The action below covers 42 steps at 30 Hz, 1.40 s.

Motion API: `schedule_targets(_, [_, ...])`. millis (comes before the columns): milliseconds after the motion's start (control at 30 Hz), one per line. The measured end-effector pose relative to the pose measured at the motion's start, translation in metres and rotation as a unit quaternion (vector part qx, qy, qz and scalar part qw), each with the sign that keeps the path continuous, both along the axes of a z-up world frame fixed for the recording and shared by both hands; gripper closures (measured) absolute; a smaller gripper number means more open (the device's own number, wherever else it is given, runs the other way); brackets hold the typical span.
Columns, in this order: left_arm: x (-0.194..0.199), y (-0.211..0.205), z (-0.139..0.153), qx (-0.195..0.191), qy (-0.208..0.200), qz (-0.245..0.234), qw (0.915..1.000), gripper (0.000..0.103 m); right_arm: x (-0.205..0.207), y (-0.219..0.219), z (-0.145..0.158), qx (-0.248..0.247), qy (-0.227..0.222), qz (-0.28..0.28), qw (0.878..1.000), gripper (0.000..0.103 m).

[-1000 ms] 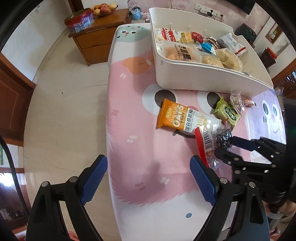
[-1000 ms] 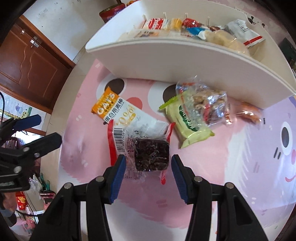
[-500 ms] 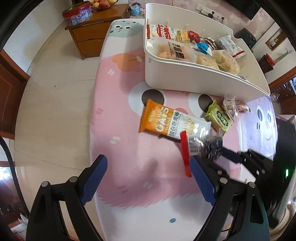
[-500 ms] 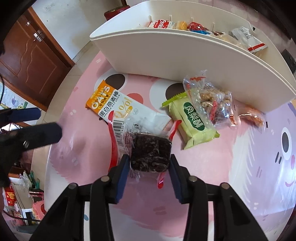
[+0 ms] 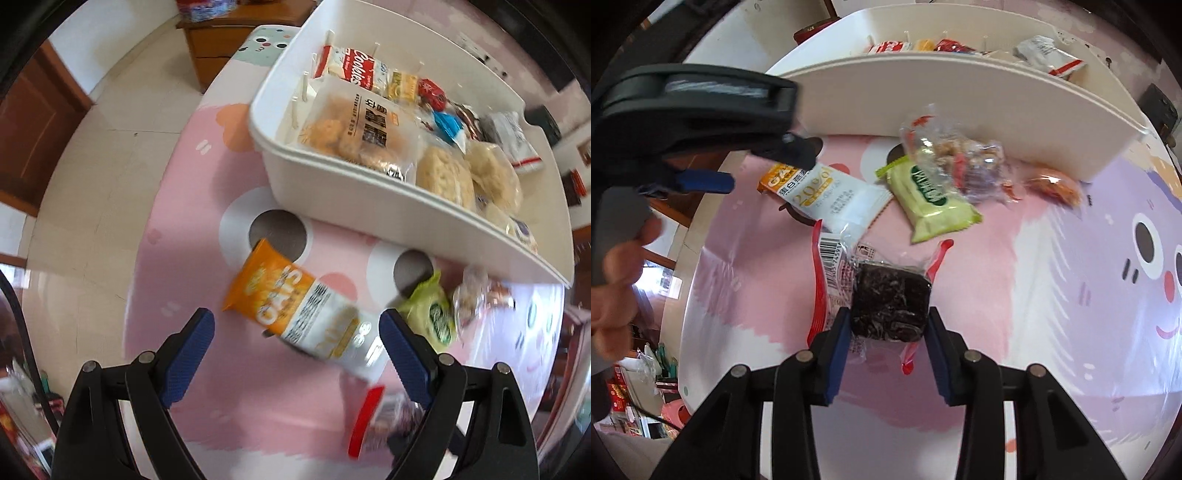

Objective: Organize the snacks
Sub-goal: 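Grasp the red-striped dark pack with the right gripper while left gripper approaches the orange Oats bar, then grasp the orange Oats bar with left gripper while right gripper lifts the dark pack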

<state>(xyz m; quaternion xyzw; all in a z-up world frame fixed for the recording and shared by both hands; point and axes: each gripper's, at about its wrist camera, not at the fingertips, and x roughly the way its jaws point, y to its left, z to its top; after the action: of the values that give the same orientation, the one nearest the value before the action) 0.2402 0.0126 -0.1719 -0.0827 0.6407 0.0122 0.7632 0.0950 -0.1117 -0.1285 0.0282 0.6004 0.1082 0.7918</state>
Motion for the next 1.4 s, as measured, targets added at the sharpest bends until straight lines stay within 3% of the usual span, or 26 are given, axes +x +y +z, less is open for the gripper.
schedule_targets(267, [0.011, -0.021, -0.022, 0.029, 0.028, 0.052, 0.9979, 0.013, -0.006, -0.031, 0.014, 0.01, -0.005, -0.018, 1.0, 0.063])
schedule_targets(533, [0.007, -0.017, -0.04, 0.024, 0.081, 0.078, 0.9934, 0.013, -0.005, -0.04, 0.016, 0.015, -0.002, -0.02, 1.0, 0.063])
schedule_targets(600, [0.005, -0.015, -0.039, 0.021, 0.085, 0.073, 0.9935, 0.017, -0.001, -0.038, 0.013, 0.016, 0.001, -0.019, 1.0, 0.063])
schedule_targets(700, [-0.001, -0.011, -0.034, 0.023, 0.081, 0.051, 0.9951, 0.033, 0.006, -0.036, 0.01, 0.018, 0.005, -0.014, 1.0, 0.063])
schedule_targets(767, [-0.008, -0.01, -0.031, 0.025, 0.075, 0.03, 0.9964, 0.056, 0.013, -0.031, 0.007, 0.02, 0.006, -0.01, 1.0, 0.063])
schedule_targets(800, [-0.011, -0.01, -0.028, 0.025, 0.073, 0.018, 0.9969, 0.062, 0.014, -0.03, 0.007, 0.022, 0.006, -0.007, 1.0, 0.063])
schedule_targets(1033, [-0.039, -0.004, -0.023, 0.004, 0.058, -0.045, 0.9973, 0.067, 0.014, -0.021, 0.012, 0.034, 0.006, 0.006, 0.999, 0.063])
schedule_targets(1200, [-0.054, -0.01, 0.022, 0.02, -0.005, -0.104, 0.9943, 0.067, 0.013, -0.02, 0.029, 0.044, -0.002, 0.005, 0.999, 0.063])
schedule_targets(1400, [-0.044, -0.019, 0.11, 0.039, -0.126, -0.147, 0.9803, 0.066, 0.023, -0.034, 0.082, 0.061, -0.039, -0.024, 0.997, 0.063])
